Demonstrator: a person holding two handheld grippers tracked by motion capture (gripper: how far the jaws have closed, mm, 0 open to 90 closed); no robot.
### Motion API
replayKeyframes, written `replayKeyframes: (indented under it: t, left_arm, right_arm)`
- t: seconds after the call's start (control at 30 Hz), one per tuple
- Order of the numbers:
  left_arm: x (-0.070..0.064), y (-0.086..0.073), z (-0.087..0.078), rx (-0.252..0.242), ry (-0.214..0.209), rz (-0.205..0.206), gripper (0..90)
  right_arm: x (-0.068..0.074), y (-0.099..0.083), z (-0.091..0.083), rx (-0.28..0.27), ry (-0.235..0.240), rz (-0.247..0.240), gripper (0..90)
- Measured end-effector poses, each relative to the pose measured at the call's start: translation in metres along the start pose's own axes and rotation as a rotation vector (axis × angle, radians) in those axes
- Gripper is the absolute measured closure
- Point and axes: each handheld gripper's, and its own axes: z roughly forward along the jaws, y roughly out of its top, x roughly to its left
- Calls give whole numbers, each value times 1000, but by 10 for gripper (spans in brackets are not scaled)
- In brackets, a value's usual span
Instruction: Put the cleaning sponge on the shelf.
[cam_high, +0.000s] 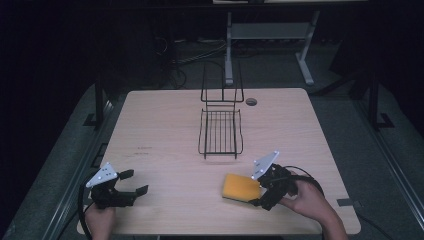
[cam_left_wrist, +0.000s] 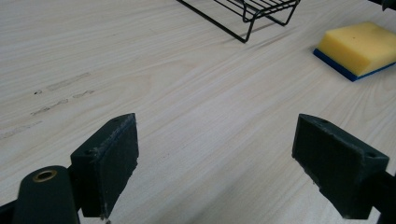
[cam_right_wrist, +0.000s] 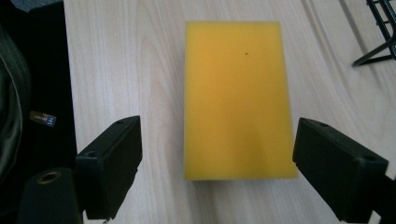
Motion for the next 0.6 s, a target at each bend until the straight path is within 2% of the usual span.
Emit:
replayKeyframes:
  t: [0.6]
  left_arm:
    - [0,1,1,-1,-2,0,141]
  right_arm:
    - [-10,14,16,31,22,-9,154]
